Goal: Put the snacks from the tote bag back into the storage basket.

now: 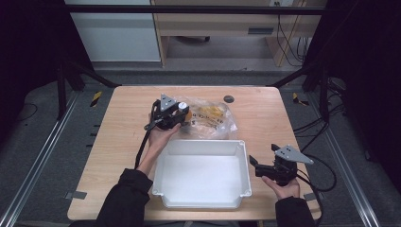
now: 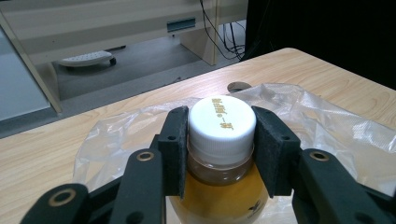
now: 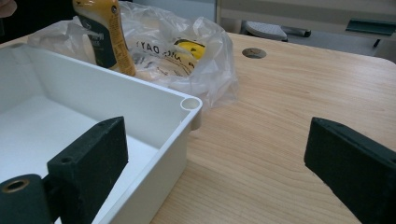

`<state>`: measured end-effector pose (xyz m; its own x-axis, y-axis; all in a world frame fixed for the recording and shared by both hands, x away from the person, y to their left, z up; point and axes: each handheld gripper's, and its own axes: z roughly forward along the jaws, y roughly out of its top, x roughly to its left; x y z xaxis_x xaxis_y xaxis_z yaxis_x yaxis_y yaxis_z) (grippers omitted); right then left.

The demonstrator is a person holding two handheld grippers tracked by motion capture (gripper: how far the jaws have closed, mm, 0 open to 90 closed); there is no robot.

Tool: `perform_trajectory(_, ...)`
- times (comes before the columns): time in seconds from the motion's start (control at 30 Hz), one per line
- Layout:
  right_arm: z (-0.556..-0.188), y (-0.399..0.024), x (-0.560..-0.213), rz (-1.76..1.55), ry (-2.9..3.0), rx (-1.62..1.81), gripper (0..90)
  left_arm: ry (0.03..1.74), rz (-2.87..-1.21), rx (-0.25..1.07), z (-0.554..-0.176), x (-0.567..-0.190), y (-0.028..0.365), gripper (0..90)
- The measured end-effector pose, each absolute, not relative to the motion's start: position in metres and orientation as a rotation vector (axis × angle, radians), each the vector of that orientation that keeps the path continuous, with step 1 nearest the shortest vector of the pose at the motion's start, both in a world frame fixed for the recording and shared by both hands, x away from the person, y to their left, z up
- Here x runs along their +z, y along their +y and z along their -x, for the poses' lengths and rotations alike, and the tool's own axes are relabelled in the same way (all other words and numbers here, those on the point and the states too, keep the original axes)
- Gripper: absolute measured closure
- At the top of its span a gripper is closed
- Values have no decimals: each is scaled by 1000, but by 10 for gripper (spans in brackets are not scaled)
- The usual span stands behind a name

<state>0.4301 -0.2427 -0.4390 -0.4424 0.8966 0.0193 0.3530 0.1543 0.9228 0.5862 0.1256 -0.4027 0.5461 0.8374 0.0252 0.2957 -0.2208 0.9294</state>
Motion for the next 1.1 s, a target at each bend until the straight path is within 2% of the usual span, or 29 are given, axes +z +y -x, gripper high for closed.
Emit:
perform_trajectory(0.73, -430, -243, -439, -1183, 1881, 1269, 66, 982, -1784, 701, -585, -397, 124, 590)
perform_trajectory(1.1, -430, -243, -439, -1184, 1882, 1271, 68, 975, -1724, 690, -576, -382, 133, 590)
